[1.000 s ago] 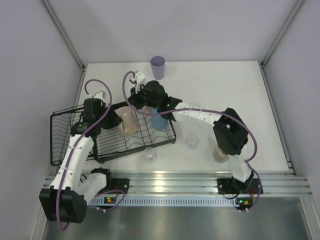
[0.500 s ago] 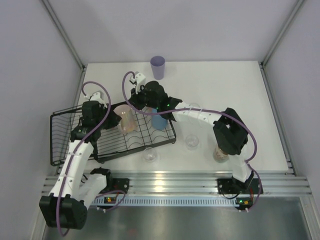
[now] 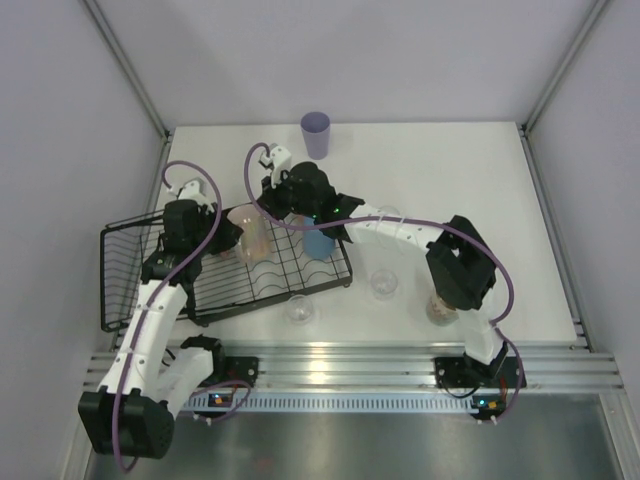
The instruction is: Load the cups into the dish rack
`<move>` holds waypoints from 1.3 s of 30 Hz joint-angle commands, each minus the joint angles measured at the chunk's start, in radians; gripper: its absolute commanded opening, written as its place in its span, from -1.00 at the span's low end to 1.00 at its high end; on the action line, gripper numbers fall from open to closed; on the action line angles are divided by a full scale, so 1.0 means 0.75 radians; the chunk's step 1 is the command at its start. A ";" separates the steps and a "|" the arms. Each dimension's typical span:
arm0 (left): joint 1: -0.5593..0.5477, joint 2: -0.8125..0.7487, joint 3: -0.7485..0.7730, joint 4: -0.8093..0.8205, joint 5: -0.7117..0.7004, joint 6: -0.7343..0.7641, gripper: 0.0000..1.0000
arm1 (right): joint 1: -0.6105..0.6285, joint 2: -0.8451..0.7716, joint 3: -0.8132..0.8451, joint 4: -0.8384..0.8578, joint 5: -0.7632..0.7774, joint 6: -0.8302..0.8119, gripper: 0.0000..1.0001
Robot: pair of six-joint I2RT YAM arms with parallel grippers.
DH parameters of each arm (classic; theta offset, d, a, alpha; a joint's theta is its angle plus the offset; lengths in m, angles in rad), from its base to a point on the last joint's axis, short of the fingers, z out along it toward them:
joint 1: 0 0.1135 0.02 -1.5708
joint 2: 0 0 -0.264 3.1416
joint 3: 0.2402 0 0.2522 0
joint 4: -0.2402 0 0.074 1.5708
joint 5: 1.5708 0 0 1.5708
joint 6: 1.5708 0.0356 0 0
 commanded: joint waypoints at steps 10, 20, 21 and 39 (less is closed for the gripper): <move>-0.007 -0.081 -0.042 0.408 -0.022 -0.033 -1.00 | -0.026 -0.005 0.040 0.032 0.008 0.028 -1.00; -0.027 -0.045 -0.171 0.601 -0.063 -0.082 -1.00 | -0.034 0.015 0.069 0.009 0.016 0.020 -1.00; -0.031 -0.059 -0.196 0.601 -0.067 -0.082 -1.00 | -0.036 0.033 0.093 0.003 0.012 0.024 -1.00; -0.046 -0.135 -0.357 0.668 -0.096 -0.137 -1.00 | -0.028 0.177 0.280 -0.165 -0.103 0.040 -1.00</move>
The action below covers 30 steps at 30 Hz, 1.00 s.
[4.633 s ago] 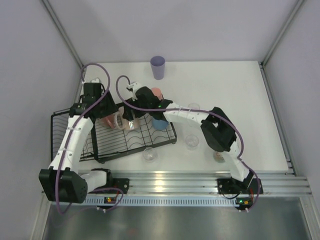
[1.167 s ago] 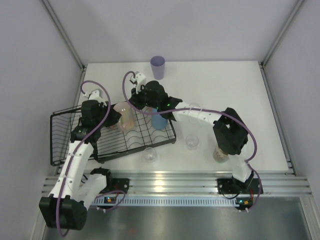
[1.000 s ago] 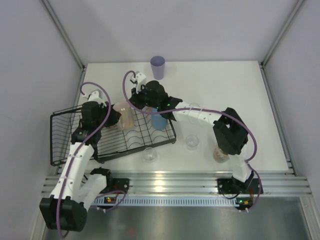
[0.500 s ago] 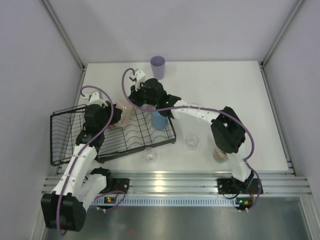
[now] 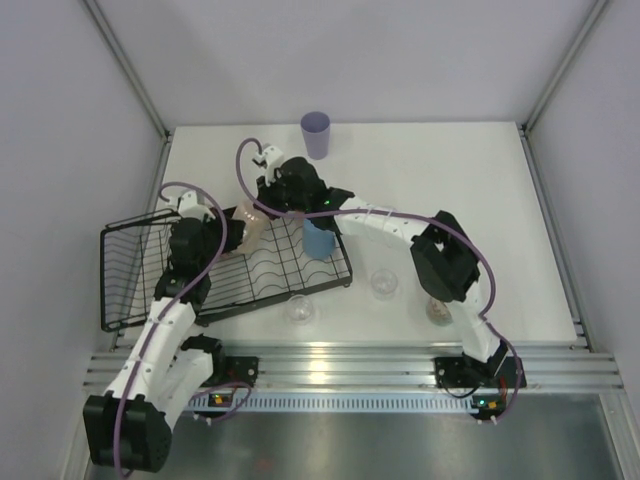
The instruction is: Load the cups into the dish rack
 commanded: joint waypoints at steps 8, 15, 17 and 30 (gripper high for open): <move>-0.002 -0.048 -0.042 0.056 -0.062 -0.048 -1.00 | 0.055 0.014 0.067 0.014 -0.059 -0.035 -1.00; -0.002 -0.028 0.044 -0.067 -0.170 -0.087 -0.62 | 0.090 0.069 0.134 -0.043 -0.046 -0.055 -1.00; -0.002 -0.038 0.072 -0.112 -0.209 -0.105 -0.41 | 0.094 0.073 0.136 -0.043 -0.030 -0.055 -1.00; 0.000 0.046 0.291 -0.294 -0.336 -0.107 -0.26 | 0.092 0.086 0.192 -0.157 0.046 -0.080 -1.00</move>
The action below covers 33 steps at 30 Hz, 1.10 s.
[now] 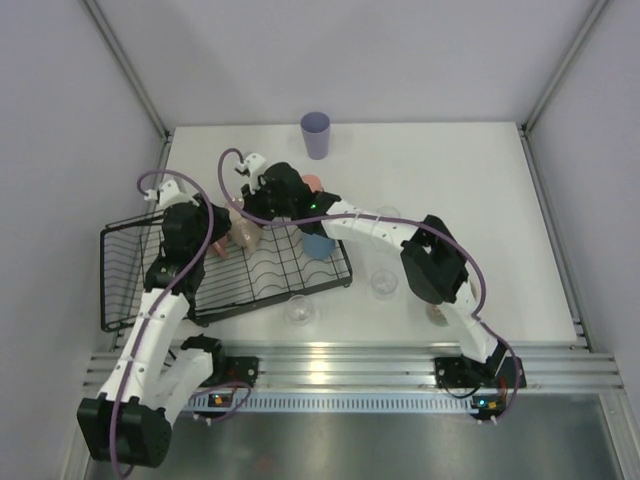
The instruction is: Load the cups into the dish rack
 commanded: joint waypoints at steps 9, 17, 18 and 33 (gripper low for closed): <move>0.001 0.188 0.268 -0.193 -0.035 0.004 -0.24 | -0.002 -0.200 -0.092 0.018 0.049 0.002 -0.82; 0.001 0.337 0.435 -0.293 -0.008 -0.017 -0.22 | 0.000 -0.331 -0.325 0.175 0.032 0.017 -0.32; 0.003 0.362 0.452 -0.303 -0.002 -0.019 -0.21 | 0.000 -0.345 -0.348 0.196 0.016 0.013 -0.22; 0.075 0.587 0.550 -0.375 0.292 -0.062 -0.23 | 0.103 -0.159 -0.315 0.257 0.124 0.019 0.18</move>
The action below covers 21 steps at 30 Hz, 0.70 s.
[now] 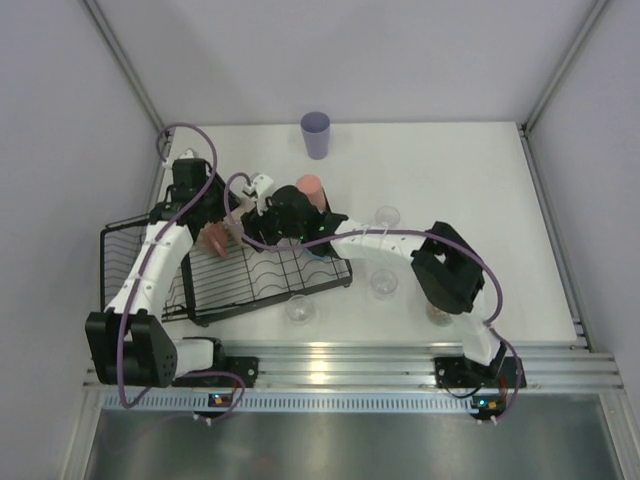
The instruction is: Load the cups into the dish rack
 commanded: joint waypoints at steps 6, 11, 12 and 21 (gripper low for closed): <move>0.014 0.000 0.018 -0.025 0.039 0.012 -0.23 | 0.067 0.089 0.074 0.059 0.110 -0.010 0.13; 0.014 0.024 0.000 -0.025 0.035 0.017 -0.25 | 0.082 0.112 0.072 0.067 0.126 -0.004 -0.13; 0.014 0.029 -0.005 -0.025 0.035 0.017 -0.24 | 0.084 0.112 0.070 0.071 0.124 -0.008 -0.20; 0.014 0.041 -0.035 -0.025 0.015 0.021 -0.25 | 0.098 0.059 0.013 0.086 0.163 -0.012 -0.79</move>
